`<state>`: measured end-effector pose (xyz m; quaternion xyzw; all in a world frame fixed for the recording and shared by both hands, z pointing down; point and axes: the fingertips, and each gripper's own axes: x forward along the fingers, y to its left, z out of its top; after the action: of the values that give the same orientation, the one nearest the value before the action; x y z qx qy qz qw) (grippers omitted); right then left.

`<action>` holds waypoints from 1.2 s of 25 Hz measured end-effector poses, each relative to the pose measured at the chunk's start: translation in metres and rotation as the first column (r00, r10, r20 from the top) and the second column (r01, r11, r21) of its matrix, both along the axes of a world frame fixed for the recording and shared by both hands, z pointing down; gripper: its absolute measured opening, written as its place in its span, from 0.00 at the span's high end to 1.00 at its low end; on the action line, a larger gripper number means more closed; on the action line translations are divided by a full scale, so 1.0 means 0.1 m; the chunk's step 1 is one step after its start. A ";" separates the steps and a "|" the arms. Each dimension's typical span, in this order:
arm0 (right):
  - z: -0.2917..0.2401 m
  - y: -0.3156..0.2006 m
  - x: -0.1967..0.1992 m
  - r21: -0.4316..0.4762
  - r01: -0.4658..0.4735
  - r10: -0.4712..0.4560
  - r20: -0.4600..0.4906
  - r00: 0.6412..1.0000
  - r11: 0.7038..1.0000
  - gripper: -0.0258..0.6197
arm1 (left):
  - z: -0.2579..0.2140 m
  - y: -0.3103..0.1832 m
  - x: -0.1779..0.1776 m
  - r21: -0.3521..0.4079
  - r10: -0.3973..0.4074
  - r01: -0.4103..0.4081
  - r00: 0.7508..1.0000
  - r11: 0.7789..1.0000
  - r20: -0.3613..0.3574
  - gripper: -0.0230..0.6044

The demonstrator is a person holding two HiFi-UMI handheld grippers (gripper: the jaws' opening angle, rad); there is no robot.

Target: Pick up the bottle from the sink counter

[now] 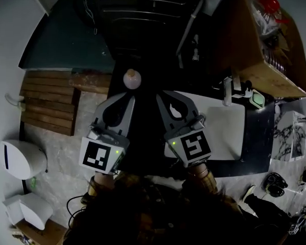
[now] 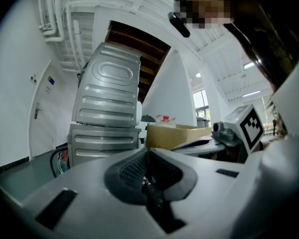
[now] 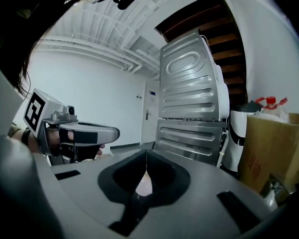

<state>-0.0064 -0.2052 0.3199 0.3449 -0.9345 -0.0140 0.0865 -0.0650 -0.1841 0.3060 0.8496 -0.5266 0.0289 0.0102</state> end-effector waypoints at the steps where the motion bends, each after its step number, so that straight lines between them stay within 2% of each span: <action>1: 0.03 -0.03 -0.01 -0.009 -0.008 0.007 -0.007 1.000 1.000 0.93 | 0.02 -0.03 -0.02 -0.002 0.003 -0.003 1.000 1.000 -0.005 0.92; 9: 0.20 -0.18 -0.18 -0.038 -0.043 0.042 -0.026 0.999 0.998 0.93 | 0.23 -0.27 -0.21 0.007 0.026 -0.026 1.000 1.000 0.000 0.92; 12: 0.25 -0.26 -0.17 -0.049 -0.062 0.061 -0.029 0.998 0.997 0.93 | 0.28 -0.37 -0.20 -0.022 0.034 -0.034 0.999 0.999 -0.012 0.92; 16: 0.33 -0.32 -0.19 -0.065 -0.083 0.081 -0.032 0.996 0.994 0.93 | 0.42 -0.48 -0.26 -0.026 0.048 -0.048 0.999 0.999 0.008 0.92; 26: 0.56 -0.47 -0.36 -0.112 -0.066 0.063 -0.024 0.998 0.992 0.93 | 0.76 -0.75 -0.27 -0.089 0.098 -0.096 0.995 0.991 0.016 0.92; 30: 0.65 -0.51 -0.41 -0.132 -0.060 0.058 -0.020 0.998 0.989 0.93 | 0.90 -0.83 -0.27 -0.111 0.115 -0.114 0.993 0.987 -0.002 0.92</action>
<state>-0.0472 -0.2567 0.3846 0.3657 -0.9221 0.0481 0.1172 -0.0918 -0.2666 0.3962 0.8765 -0.4744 0.0606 0.0545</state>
